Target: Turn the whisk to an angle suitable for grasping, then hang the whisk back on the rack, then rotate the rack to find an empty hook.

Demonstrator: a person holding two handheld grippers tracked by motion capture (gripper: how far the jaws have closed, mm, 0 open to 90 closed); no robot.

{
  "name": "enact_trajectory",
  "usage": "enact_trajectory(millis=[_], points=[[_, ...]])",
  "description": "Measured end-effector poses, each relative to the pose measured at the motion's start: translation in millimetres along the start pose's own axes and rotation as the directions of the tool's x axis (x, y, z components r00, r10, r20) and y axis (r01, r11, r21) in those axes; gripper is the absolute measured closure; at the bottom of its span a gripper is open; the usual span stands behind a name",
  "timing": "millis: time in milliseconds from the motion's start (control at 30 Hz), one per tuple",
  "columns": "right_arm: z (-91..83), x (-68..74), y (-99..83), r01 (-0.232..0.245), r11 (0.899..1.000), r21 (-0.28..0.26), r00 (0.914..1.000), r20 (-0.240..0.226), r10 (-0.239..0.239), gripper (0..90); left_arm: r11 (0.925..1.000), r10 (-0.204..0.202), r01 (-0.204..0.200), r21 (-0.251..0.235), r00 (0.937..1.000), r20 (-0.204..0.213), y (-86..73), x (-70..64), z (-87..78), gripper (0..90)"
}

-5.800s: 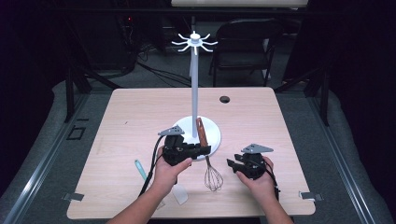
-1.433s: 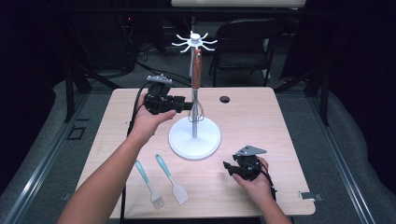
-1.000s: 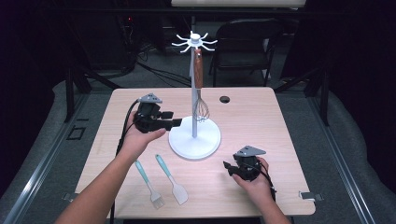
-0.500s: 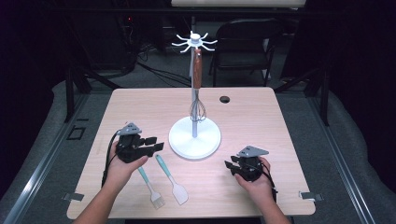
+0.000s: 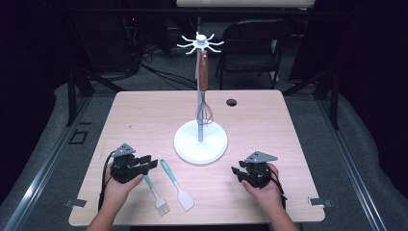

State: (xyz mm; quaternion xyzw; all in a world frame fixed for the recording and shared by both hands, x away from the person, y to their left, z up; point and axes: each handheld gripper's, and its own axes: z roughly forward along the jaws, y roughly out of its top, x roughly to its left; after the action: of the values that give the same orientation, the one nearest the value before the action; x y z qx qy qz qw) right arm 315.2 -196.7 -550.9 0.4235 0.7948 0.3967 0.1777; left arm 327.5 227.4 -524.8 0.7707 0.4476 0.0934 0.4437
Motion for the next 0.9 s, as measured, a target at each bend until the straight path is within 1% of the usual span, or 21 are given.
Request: enact_trajectory(millis=[33, 133, 300, 367, 433, 467, 533, 567, 600, 633, 700, 733, 767, 800, 833, 867, 900], points=[[0.1, -0.3, -0.6, -0.002, 1.0, 0.0, 1.0, -0.004, 0.002, 61.8, 0.9999, -0.017, 0.017, -0.001, 0.9998, -0.004, -3.1, 4.2, 0.0, 59.7], [-0.8, -1.4, -1.0, 0.007, 1.0, 0.001, 1.0, -0.005, -0.007, 64.3, 0.9995, -0.03, 0.03, -0.004, 0.9994, -0.016, -5.1, 8.0, -1.2, 59.6], [-1.4, -0.8, -0.7, 0.025, 1.0, 0.003, 0.9997, 0.002, -0.025, 66.6, 0.9995, -0.029, 0.028, -0.013, 0.9992, -0.026, -5.4, 9.5, -2.9, 59.1], [-0.9, 0.6, -1.0, 0.027, 1.0, -0.013, 0.9996, 0.002, -0.027, 68.8, 0.9993, -0.031, 0.03, -0.022, 0.9992, -0.026, -6.0, 9.1, -2.2, 59.1], [-1.5, 0.7, -0.7, 0.033, 0.999, -0.012, 0.9994, 0.006, -0.033, 70.3, 0.9993, -0.032, 0.031, -0.019, 0.9992, -0.025, -6.1, 8.7, -1.9, 59.2], [-2.3, 0.8, 0.0, 0.039, 0.999, -0.011, 0.9991, 0.017, -0.039, 73.5, 0.9995, -0.028, 0.027, -0.017, 0.9994, -0.021, -6.3, 7.5, -1.2, 59.2], [-2.5, 0.2, 0.5, 0.033, 0.999, -0.017, 0.9993, 0.019, -0.033, 77.5, 0.9995, -0.025, 0.025, -0.018, 0.9994, -0.024, -6.5, 6.7, -0.6, 59.1], [-3.4, -0.3, 1.0, 0.031, 0.999, -0.013, 0.9994, 0.016, -0.03, 79.7, 0.9995, -0.024, 0.024, -0.018, 0.9994, -0.023, -7.0, 4.9, 0.4, 59.2], [-3.0, -0.4, 1.0, 0.017, 0.999, -0.028, 0.9998, 0.008, -0.016, 81.5, 0.9996, -0.024, 0.023, -0.016, 0.9995, -0.023, -7.2, 4.1, 0.8, 59.2], [-3.7, -0.9, 1.4, 0.015, 1.0, -0.027, 0.9999, 0.005, -0.014, 83.3, 0.9996, -0.022, 0.021, -0.016, 0.9996, -0.019, -7.4, 3.5, 1.4, 59.2], [-4.6, -1.4, 1.9, 0.013, 1.0, -0.024, 0.9999, 0.006, -0.013, 84.6, 0.9997, -0.019, 0.019, -0.014, 0.9996, -0.022, -7.6, 2.8, 1.8, 59.2], [-4.8, -1.5, 2.0, 0.005, 1.0, -0.026, 1.0, -0.004, -0.006, 86.4, 0.9998, -0.015, 0.014, -0.013, 0.9996, -0.023, -7.6, 2.5, 2.3, 59.2], [-5.3, -1.7, 2.3, 0.005, 1.0, -0.03, 0.9999, -0.009, -0.005, 88.6, 0.9999, -0.013, 0.013, -0.009, 0.9997, -0.021, -7.5, 2.2, 2.3, 59.2], [-6.8, -1.8, 2.6, 0.013, 0.999, -0.034, 0.9999, -0.002, -0.013, 90.0, 0.9999, -0.012, 0.012, -0.009, 0.9997, -0.02, -7.5, 2.0, 2.3, 59.2], [-9.2, -1.7, 3.7, 0.014, 0.998, -0.054, 0.9999, -0.009, -0.015, 90.0, 0.9998, -0.014, 0.014, -0.011, 0.9997, -0.02, -7.6, 1.9, 2.4, 59.2], [-9.2, -1.7, 3.7, 0.014, 0.998, -0.054, 0.9999, -0.009, -0.015, 90.0, 0.9998, -0.014, 0.014, -0.011, 0.9997, -0.02, -7.6, 1.9, 2.4, 59.2], [-10.0, -1.2, 4.3, 0.011, 0.998, -0.069, 0.9999, -0.011, -0.012, 90.0, 0.9998, -0.015, 0.015, -0.016, 0.9997, -0.019, -7.8, 1.9, 2.6, 59.2]])
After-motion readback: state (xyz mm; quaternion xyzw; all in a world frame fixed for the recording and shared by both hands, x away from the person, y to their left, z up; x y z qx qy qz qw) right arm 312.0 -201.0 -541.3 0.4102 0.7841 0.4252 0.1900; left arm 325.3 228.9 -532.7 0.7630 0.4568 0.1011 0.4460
